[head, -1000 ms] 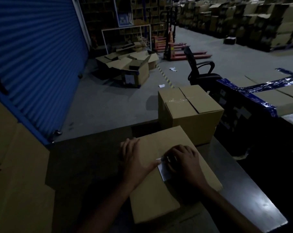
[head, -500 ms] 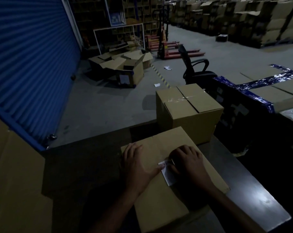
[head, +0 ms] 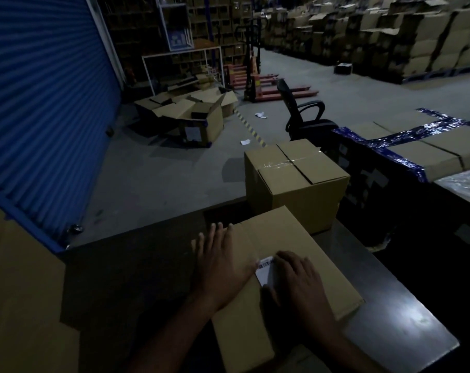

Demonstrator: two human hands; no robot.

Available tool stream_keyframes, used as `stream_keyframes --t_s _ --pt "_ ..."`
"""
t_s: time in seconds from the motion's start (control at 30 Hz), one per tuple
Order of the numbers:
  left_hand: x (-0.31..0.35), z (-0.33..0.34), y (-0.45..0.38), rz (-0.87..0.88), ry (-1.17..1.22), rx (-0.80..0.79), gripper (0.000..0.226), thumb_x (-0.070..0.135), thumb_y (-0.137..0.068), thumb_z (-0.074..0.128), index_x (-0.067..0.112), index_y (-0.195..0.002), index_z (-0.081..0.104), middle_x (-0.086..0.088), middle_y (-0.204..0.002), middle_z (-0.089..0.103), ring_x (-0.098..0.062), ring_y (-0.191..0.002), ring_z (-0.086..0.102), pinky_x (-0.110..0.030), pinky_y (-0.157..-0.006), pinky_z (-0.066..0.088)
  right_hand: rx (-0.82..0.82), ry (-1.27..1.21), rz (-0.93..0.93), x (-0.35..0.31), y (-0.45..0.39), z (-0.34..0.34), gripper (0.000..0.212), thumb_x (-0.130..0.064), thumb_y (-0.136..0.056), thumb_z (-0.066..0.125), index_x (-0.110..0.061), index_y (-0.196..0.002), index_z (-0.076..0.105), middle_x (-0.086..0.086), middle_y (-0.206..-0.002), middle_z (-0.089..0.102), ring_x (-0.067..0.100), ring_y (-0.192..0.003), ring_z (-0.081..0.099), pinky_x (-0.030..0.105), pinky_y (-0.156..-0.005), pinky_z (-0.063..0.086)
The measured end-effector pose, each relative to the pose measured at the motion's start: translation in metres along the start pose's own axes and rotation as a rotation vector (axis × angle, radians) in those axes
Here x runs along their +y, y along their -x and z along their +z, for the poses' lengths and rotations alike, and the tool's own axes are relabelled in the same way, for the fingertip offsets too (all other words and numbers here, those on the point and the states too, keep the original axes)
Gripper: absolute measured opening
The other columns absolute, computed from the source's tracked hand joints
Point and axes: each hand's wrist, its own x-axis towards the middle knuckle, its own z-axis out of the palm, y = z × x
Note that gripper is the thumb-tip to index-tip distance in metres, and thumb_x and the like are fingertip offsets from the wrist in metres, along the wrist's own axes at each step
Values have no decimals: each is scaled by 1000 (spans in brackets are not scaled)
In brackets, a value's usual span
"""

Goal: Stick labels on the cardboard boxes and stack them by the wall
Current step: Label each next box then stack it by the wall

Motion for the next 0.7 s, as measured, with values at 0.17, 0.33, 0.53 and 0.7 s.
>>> stream_keyframes --t_s 0.17,0.33,0.53,0.7 --pt "-6 -2 -1 -53 7 38 114 96 -69 23 21 -155 19 -2 -158 30 -19 -145 25 -40 -122 11 77 -157 -13 4 -5 -13 36 -47 -85 54 -21 -108 64 -8 -114 59 10 -107 51 29 -101 39" --pt "-6 -22 16 -293 -23 -111 130 102 -55 37 26 -156 6 -5 -158 22 -28 -143 23 -54 -114 20 -170 -206 -228 30 -42 -29 39 -54 -87 51 -30 -115 64 -15 -119 58 0 -110 47 27 -91 46" --pt "9 -17 22 -261 128 -93 124 97 -61 43 27 -156 3 -1 -163 9 -24 -148 12 -50 -119 14 -147 -203 -171 22 -51 -13 47 -64 -76 52 -29 -106 63 -11 -109 55 5 -97 43 23 -80 36" --pt "5 -5 27 -221 98 12 111 95 -66 37 30 -152 13 3 -161 17 -19 -146 20 -42 -118 19 -102 -206 -93 13 -45 -3 47 -53 -72 42 -29 -107 62 -9 -110 53 14 -104 46 25 -81 30"
